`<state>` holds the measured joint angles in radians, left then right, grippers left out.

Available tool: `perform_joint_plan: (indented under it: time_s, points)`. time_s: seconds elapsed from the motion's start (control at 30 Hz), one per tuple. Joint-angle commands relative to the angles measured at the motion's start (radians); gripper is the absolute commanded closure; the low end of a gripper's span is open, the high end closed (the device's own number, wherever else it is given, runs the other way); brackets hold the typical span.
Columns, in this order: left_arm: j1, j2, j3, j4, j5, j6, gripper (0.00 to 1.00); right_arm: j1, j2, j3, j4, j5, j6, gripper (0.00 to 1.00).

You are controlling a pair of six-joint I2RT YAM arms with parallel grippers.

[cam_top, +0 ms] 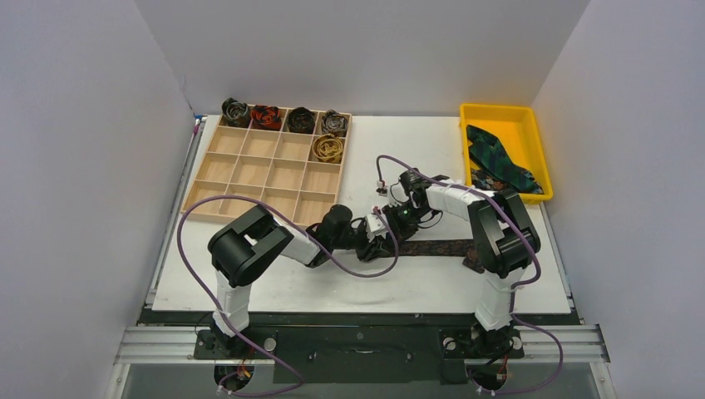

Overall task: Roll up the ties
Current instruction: Roll the tie at the center of the board.

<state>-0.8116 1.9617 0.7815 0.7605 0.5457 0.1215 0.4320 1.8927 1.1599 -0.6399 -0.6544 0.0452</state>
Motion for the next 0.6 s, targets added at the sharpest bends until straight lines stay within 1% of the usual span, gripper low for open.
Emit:
perform_joint_plan:
  time_s: [0.0,0.17,0.2,0.23,0.27,0.3,0.33,0.47,0.57]
  points:
    - [-0.032,0.036,-0.001,-0.034,0.039,0.071,0.68,0.016,0.037,0.021,0.076,-0.001,-0.038,1.00]
    - [-0.032,0.025,-0.017,-0.147,-0.005,0.104,0.69,0.002,-0.002,0.043,0.055,-0.020,-0.019,0.99]
    - [-0.032,0.018,-0.019,-0.164,-0.012,0.115,0.69,-0.019,-0.016,0.043,0.050,-0.037,-0.004,0.93]
    - [-0.032,0.017,-0.019,-0.198,-0.028,0.121,0.69,-0.031,-0.050,0.040,0.049,-0.048,0.027,0.90]
    - [-0.032,0.013,-0.018,-0.214,-0.034,0.131,0.69,-0.060,-0.068,0.032,0.048,-0.072,0.043,0.82]
    - [-0.032,0.012,-0.018,-0.240,-0.044,0.134,0.69,-0.073,-0.101,0.026,0.047,-0.086,0.070,0.78]
    - [-0.033,0.009,-0.018,-0.251,-0.051,0.143,0.69,-0.095,-0.116,0.013,0.042,-0.109,0.079,0.72]
    - [-0.034,0.008,-0.014,-0.281,-0.064,0.152,0.68,-0.108,-0.174,-0.037,0.046,-0.182,0.112,0.65]
    - [-0.036,0.008,-0.004,-0.292,-0.071,0.156,0.68,-0.070,-0.185,-0.064,0.090,-0.202,0.174,0.63]
